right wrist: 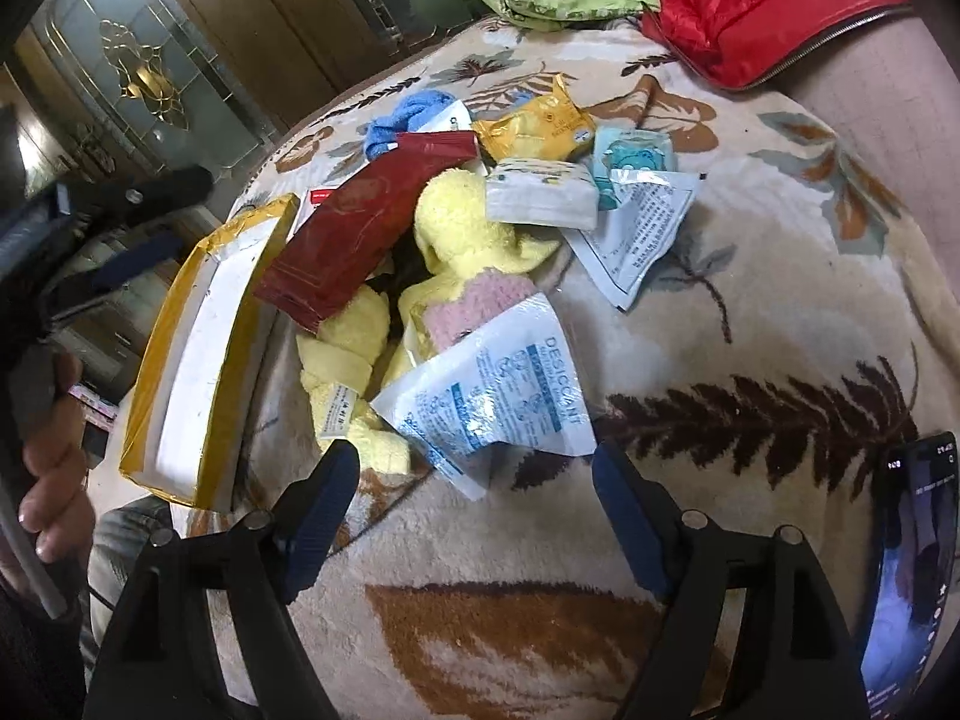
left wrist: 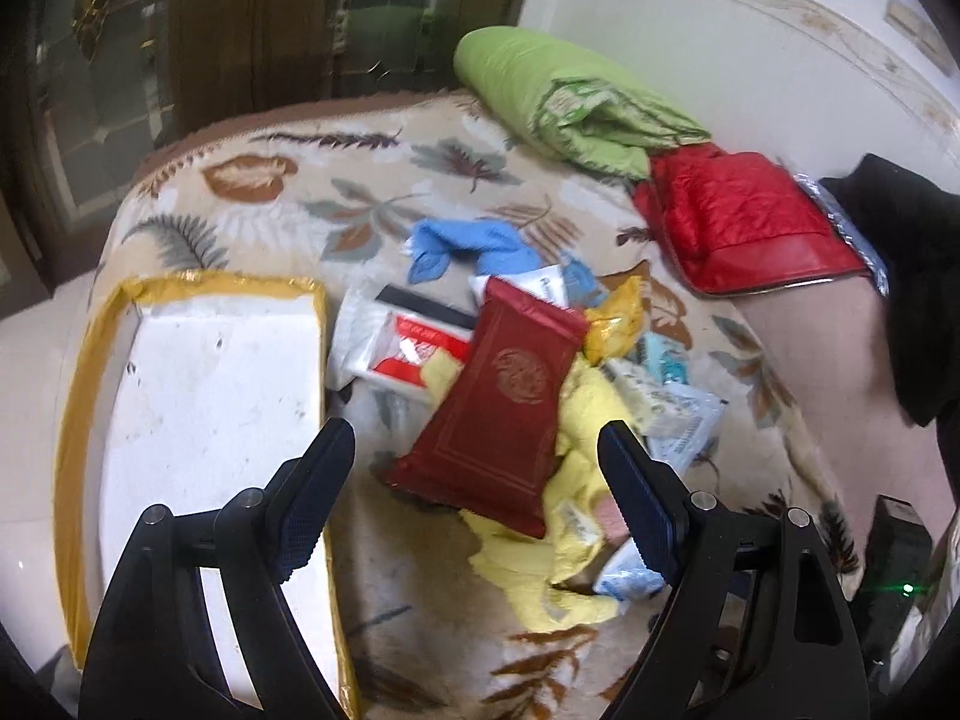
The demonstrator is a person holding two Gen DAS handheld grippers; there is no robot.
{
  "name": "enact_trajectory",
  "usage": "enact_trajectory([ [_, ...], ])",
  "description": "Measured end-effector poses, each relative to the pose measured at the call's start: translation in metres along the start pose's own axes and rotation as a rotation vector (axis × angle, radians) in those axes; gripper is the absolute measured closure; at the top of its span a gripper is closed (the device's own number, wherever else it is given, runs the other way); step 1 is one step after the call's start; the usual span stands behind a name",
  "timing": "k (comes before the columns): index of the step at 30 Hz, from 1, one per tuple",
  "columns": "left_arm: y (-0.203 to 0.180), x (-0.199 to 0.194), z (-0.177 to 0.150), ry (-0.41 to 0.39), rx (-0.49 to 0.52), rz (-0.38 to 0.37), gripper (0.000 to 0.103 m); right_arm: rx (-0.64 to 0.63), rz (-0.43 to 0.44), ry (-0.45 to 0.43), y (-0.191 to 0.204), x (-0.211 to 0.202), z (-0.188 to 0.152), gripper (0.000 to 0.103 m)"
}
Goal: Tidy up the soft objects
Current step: 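Grasp the red snack packet with the left tool while the right grasps the desiccant packet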
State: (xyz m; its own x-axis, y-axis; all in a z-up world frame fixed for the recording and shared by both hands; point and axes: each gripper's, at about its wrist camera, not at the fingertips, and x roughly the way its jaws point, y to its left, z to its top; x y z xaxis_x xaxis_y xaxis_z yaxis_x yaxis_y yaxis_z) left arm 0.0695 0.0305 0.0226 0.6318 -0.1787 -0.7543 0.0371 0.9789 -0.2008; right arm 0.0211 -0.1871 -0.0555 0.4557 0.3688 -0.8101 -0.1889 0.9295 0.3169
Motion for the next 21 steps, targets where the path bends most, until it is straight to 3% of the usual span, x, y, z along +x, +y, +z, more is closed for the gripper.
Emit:
enact_trajectory([
  [5,0.002,0.020,-0.002,0.054,-0.014,-0.005,0.019,-0.003,-0.013,0.009,-0.004,0.002,0.001,0.023],
  [15,-0.026,0.068,0.010,0.114,0.091,0.047,0.019,0.035,-0.075,0.031,-0.014,0.026,0.015,0.024],
  [19,-0.025,0.099,0.008,0.169,0.072,0.022,0.019,0.041,-0.080,0.040,-0.011,0.035,0.019,0.043],
  [21,-0.022,0.109,0.005,0.193,0.049,0.009,0.023,0.005,-0.106,0.038,-0.004,0.035,0.018,0.045],
])
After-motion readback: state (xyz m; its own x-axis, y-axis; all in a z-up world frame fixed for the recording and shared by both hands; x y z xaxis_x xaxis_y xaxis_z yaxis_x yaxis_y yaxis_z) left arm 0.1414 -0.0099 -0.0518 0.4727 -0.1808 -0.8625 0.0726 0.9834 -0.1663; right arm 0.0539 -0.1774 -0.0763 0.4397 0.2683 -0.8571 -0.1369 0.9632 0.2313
